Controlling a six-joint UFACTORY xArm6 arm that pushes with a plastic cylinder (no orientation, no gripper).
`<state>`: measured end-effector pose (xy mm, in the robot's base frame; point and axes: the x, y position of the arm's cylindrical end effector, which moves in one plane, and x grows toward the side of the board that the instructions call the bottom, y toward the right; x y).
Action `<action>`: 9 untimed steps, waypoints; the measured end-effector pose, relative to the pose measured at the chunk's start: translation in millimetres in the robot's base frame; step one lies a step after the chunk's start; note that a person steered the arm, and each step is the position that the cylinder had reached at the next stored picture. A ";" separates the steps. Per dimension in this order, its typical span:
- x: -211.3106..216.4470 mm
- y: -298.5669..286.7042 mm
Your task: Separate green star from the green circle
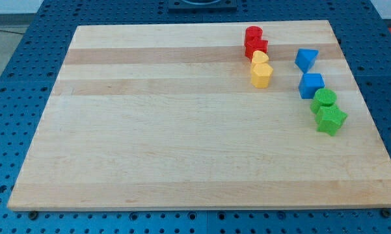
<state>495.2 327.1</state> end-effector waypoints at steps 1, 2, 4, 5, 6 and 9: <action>-83.4 -5.1; -105.1 -28.2; -46.8 -81.9; -20.4 -104.0; 2.2 -123.4; 50.9 -162.6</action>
<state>546.1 164.4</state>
